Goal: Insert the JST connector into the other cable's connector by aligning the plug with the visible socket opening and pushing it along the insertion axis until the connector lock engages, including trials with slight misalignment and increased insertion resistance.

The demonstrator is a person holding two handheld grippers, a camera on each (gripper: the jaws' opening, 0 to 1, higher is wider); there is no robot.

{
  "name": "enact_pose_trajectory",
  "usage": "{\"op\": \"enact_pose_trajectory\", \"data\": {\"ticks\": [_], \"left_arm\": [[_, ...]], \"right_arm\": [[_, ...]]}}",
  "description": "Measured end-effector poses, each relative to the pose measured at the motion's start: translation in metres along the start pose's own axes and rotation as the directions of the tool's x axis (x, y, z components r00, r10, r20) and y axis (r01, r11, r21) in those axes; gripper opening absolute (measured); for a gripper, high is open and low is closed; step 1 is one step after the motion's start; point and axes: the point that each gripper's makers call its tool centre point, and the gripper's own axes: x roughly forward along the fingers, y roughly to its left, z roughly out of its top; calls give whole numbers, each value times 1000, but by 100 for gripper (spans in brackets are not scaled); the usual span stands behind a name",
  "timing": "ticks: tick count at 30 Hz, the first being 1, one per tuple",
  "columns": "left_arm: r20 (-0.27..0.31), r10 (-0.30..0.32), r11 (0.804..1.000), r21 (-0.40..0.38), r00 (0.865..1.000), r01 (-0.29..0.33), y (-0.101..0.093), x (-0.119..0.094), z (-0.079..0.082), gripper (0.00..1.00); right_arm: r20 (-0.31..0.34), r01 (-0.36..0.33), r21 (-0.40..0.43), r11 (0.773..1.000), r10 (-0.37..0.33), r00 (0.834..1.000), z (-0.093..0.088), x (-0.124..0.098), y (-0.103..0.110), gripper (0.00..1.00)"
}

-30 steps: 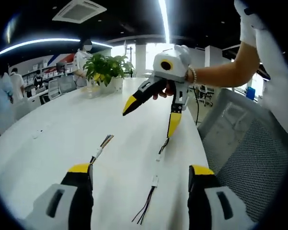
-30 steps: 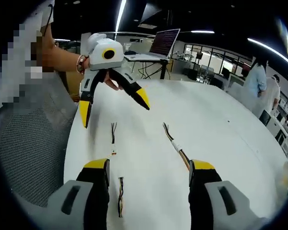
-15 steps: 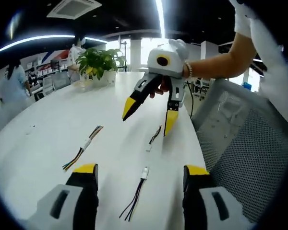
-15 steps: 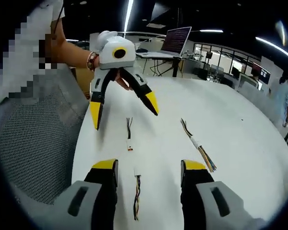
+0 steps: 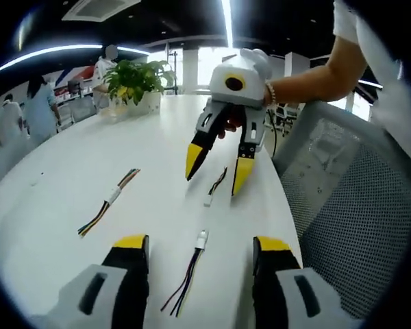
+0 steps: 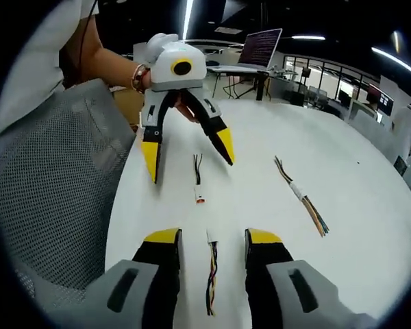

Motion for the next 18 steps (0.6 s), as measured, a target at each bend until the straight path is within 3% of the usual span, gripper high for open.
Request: {"op": "enact_pose_trajectory", "data": {"ticks": [8, 18], "left_arm": [[-22, 2, 1000, -1, 1000, -2, -4, 6, -7, 47], [-13, -16, 1000, -5, 1000, 16, -9, 11, -6, 33]], "right_arm": [[-39, -18, -2, 1000, 17, 999, -12, 2, 6, 26], [-39, -19, -4, 1000, 19, 999, -17, 2, 5, 18]]}}
